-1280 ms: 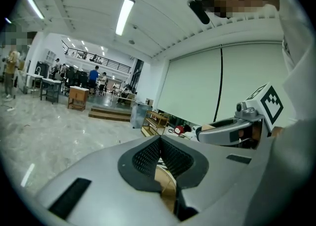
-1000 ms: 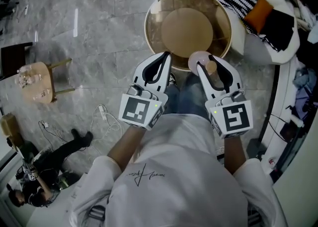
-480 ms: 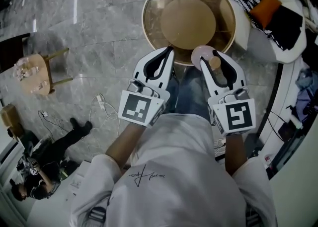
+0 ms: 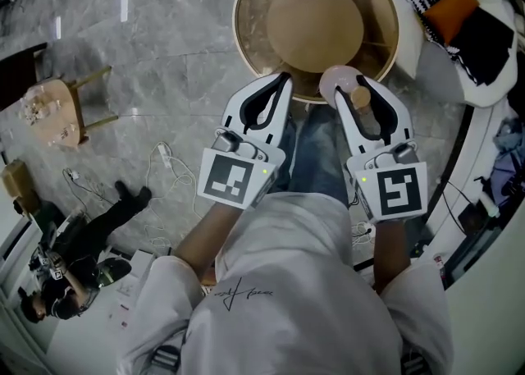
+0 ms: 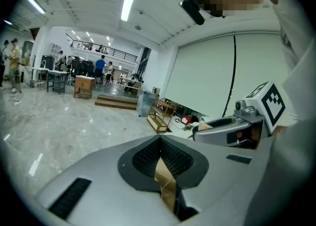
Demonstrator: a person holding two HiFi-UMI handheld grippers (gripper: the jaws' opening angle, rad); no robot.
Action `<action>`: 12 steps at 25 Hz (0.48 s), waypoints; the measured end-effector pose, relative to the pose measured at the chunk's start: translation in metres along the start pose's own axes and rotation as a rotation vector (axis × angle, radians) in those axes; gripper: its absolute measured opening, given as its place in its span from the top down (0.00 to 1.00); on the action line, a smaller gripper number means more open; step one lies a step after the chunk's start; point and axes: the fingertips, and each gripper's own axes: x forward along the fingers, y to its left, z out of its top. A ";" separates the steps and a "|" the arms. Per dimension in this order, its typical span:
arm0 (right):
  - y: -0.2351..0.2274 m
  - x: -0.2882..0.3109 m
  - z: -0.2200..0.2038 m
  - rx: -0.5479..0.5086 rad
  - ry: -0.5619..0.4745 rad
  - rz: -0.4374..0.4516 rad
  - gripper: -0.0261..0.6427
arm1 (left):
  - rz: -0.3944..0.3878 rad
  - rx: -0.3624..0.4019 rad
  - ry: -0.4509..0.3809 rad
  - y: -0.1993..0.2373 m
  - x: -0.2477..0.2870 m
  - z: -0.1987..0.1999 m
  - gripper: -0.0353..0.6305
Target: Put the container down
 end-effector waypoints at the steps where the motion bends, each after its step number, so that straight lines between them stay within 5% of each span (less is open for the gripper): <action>1: -0.001 0.003 -0.002 0.004 0.006 0.002 0.75 | 0.003 -0.007 0.004 0.001 0.002 -0.003 0.92; 12: -0.017 0.031 -0.026 0.031 0.040 0.029 0.75 | -0.007 0.009 0.074 0.002 0.027 -0.033 0.92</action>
